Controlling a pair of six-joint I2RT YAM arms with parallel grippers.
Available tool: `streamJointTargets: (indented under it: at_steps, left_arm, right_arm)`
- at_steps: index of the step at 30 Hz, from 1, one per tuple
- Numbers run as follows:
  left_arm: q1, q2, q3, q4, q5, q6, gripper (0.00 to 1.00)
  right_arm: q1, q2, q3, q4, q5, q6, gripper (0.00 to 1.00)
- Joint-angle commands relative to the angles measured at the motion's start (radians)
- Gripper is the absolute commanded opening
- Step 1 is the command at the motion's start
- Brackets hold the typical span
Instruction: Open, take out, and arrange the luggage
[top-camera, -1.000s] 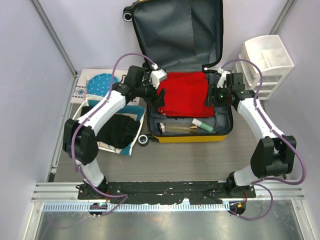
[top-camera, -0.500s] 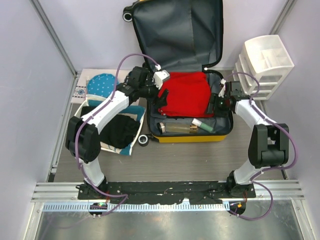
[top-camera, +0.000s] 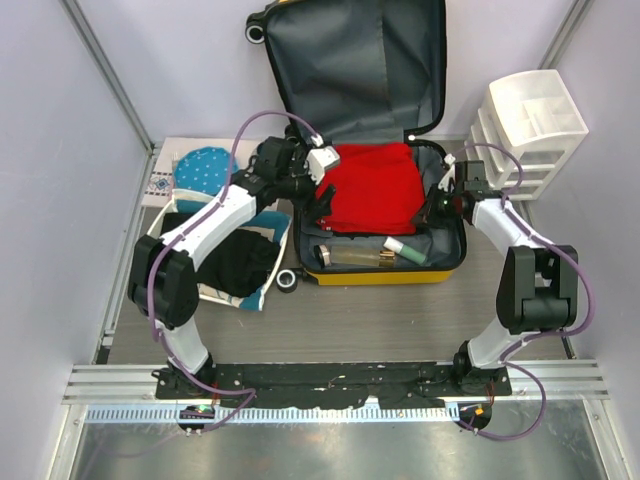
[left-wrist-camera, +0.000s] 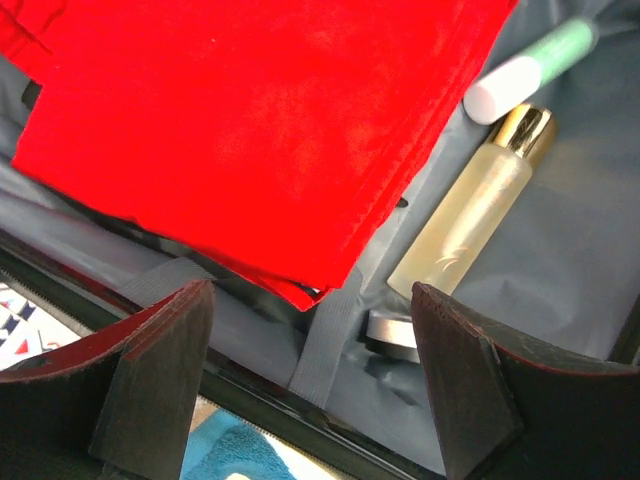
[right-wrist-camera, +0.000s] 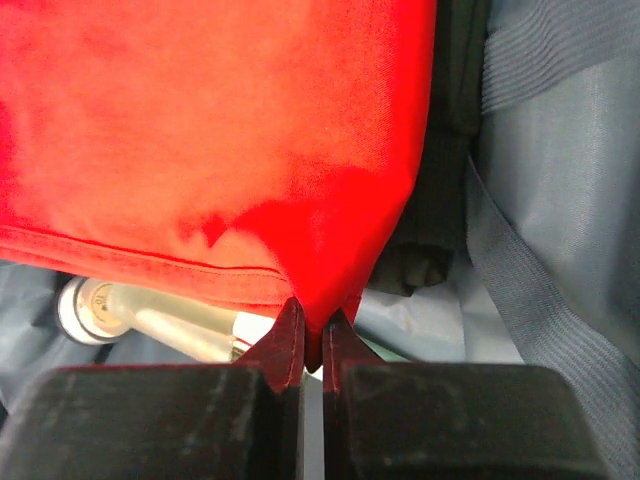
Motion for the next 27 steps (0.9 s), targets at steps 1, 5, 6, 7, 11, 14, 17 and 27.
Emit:
streamJointTargets:
  at_steps: [1, 5, 6, 7, 11, 14, 17, 27]
  left_arm:
    - [-0.030, -0.062, -0.072, 0.062, 0.027, 0.208, 0.84]
    - [-0.068, -0.086, -0.181, 0.235, -0.084, 0.311, 0.90]
    - [-0.071, -0.086, -0.201, 0.262, -0.090, 0.315, 0.91]
    - [-0.075, -0.083, -0.207, 0.288, -0.099, 0.313, 0.91]
    - [-0.078, -0.050, -0.225, 0.452, -0.096, 0.275, 0.92]
    - [-0.082, -0.027, -0.245, 0.524, -0.042, 0.296, 0.92]
    - [-0.099, 0.005, -0.254, 0.553, -0.019, 0.322, 0.91]
    - [-0.142, 0.075, -0.270, 0.523, 0.042, 0.345, 0.89]
  right_arm:
    - [-0.002, -0.117, 0.060, 0.083, -0.096, 0.027, 0.01]
    - [-0.003, -0.180, 0.089, 0.117, -0.117, 0.082, 0.01]
    - [-0.003, -0.189, 0.094, 0.127, -0.125, 0.108, 0.01]
    - [-0.003, -0.196, 0.100, 0.129, -0.130, 0.116, 0.01]
    - [-0.002, -0.206, 0.124, 0.140, -0.131, 0.156, 0.01]
    - [-0.003, -0.203, 0.143, 0.146, -0.130, 0.176, 0.01]
    - [-0.003, -0.200, 0.162, 0.160, -0.131, 0.199, 0.01]
    - [-0.003, -0.209, 0.199, 0.170, -0.122, 0.225, 0.01]
